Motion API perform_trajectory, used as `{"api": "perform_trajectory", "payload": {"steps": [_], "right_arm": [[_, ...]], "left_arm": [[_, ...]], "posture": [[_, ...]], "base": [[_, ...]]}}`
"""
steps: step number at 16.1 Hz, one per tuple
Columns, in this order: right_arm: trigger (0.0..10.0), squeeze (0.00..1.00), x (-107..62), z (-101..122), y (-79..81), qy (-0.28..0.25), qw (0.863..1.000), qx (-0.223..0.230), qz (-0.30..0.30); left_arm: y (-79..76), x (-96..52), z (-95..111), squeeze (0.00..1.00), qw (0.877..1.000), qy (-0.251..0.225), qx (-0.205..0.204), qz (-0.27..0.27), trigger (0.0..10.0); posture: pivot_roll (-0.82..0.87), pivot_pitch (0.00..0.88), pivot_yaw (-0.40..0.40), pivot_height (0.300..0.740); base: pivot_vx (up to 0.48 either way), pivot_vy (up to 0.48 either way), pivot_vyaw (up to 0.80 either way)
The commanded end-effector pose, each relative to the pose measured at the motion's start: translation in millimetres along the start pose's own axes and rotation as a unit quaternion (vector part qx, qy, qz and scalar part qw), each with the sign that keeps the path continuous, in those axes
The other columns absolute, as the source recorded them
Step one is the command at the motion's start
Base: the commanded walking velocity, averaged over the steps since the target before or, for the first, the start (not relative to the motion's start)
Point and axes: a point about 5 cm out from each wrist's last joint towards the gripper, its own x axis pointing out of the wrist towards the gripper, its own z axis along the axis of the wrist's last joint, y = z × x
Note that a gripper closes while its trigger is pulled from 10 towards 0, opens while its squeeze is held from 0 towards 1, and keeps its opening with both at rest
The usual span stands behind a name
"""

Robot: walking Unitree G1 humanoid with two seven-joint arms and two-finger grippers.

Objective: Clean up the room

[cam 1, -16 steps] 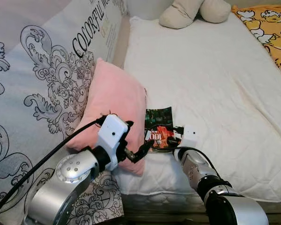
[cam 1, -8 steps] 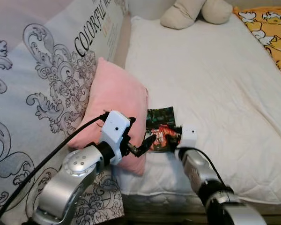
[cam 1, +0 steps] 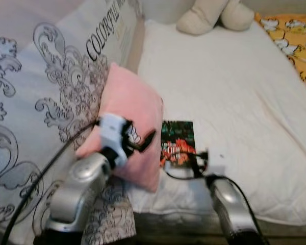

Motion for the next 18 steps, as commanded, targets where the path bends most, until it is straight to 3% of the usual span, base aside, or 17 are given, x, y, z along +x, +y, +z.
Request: {"api": "perform_trajectory", "payload": {"steps": [1,2,3,4,5,7,8,9,10,13,16,18], "right_arm": [[10.0,1.0,-1.1,9.0,1.5,-0.016,1.0,-0.018,0.003],[10.0,1.0,-4.8,10.6,0.0,-0.028,0.999,-0.023,0.0],[10.0,1.0,-15.8,23.8,-6.8,-0.085,0.996,-0.03,-0.02],[10.0,1.0,-30.9,43.9,-16.4,-0.15,0.985,-0.062,-0.053],[10.0,1.0,-40.5,51.3,-20.1,-0.168,0.98,-0.079,-0.066],[10.0,1.0,-54.8,38.7,-32.6,-0.138,0.984,-0.087,-0.077],[10.0,1.0,-54.1,31.8,-32.7,-0.123,0.988,-0.066,-0.067],[10.0,1.0,-47.9,37.0,-26.5,-0.148,0.985,-0.076,-0.05],[10.0,0.0,-40.5,45.2,-21.5,-0.169,0.981,-0.073,-0.061],[10.0,0.0,-27.8,57.2,-18.8,-0.181,0.976,-0.064,-0.098],[10.0,0.0,-30.3,55.8,-22.9,-0.182,0.976,-0.076,-0.097],[10.0,0.0,-31.8,58.5,-23.0,-0.189,0.974,-0.087,-0.089]], "left_arm": [[5.3,-2.4,-2.6,0.0,1.0,-0.003,-0.013,0.017,10.0],[5.7,-2.9,-4.8,0.0,1.0,-0.005,-0.011,0.027,10.0],[10.9,-3.0,-10.5,0.0,0.996,-0.012,-0.008,0.082,10.0],[18.9,-7.1,-18.5,0.0,0.99,-0.021,-0.041,0.137,10.0],[25.1,-12.0,-24.7,0.0,0.984,-0.022,-0.048,0.169,10.0],[37.6,-23.5,-28.3,0.0,0.975,-0.034,0.022,0.219,10.0],[47.5,-27.0,-18.8,0.0,0.965,-0.068,0.041,0.25,10.0],[51.6,-21.7,-10.1,0.0,0.964,-0.081,0.06,0.245,10.0],[50.1,-13.2,-4.1,0.0,0.967,-0.09,0.063,0.229,10.0],[39.4,-3.8,3.5,0.0,0.97,-0.116,0.056,0.207,10.0],[26.1,-1.4,-2.1,0.0,0.972,-0.125,0.035,0.195,10.0],[25.3,-4.8,-3.9,0.0,0.97,-0.132,0.034,0.201,10.0]], "posture": [[-0.05,0.0,0.056,0.74],[-0.05,0.0,0.055,0.74],[-0.05,0.0,0.051,0.74],[-0.05,0.0,0.046,0.74],[-0.06,0.0,0.043,0.74],[-0.07,0.0,0.042,0.74],[-0.07,0.0,0.06,0.74],[-0.06,0.0,0.073,0.74],[-0.07,0.0,0.091,0.74],[-0.07,0.0,0.11,0.74],[-0.09,0.0,0.09,0.74],[-0.09,0.0,0.081,0.74]], "base": [[0.0,0.0,0.0],[0.0,0.0,0.0],[0.0,0.0,0.0],[0.0,0.0,0.0],[0.0,0.0,0.0],[0.0,0.0,0.0],[0.0,0.0,0.0],[0.0,-0.458,0.0],[0.0,-0.45,0.0],[0.0,-0.45,0.0],[0.0,-0.453,0.0],[0.0,-0.454,0.0]]}}
